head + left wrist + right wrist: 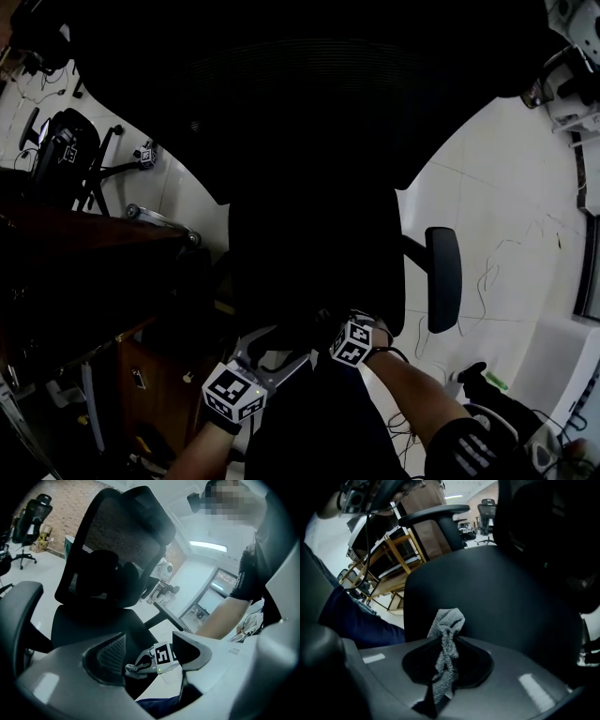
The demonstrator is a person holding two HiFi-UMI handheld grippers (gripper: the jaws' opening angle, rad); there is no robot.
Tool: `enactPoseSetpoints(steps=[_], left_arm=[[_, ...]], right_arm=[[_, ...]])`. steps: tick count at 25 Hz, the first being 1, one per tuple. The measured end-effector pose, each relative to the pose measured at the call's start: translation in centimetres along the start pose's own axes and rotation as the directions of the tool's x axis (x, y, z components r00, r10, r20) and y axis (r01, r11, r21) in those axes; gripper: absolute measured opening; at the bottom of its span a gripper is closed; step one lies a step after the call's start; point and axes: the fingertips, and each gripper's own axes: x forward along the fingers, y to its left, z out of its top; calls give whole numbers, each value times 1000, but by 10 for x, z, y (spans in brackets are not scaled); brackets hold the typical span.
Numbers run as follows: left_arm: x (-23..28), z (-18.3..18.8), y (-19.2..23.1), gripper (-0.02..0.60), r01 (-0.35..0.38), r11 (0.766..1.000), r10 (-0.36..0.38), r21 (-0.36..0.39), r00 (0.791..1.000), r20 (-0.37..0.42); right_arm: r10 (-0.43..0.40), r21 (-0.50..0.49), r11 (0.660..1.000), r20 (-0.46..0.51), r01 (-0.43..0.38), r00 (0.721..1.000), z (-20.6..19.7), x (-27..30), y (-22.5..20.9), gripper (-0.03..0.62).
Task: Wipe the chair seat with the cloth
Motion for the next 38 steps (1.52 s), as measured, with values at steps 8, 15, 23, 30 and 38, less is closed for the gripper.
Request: enactPoseSetpoints(steps=[8,15,23,30,38], left_arm=[[38,12,-29,334,76,996,-74,38,996,-54],[44,16,-26,334,66,996,-61,52,994,-88],[6,39,-44,334,19,998,-15,61,997,-74],[-49,92,-60,334,-53,993,51,103,998,25],[-101,102,-145,334,-57,972,25,227,989,145]], right_arm=[[-122,185,973,-81,135,989,-98,-63,-57,46],[-168,349,919,-79,185,983,-116,-86,-73,46],[-137,443,897,283,-3,949,-10,-149,-45,46],[-190,408,912,521,-47,832,85,-269,-35,46],[-295,392,920,675,11,676,99,-400,8,46]])
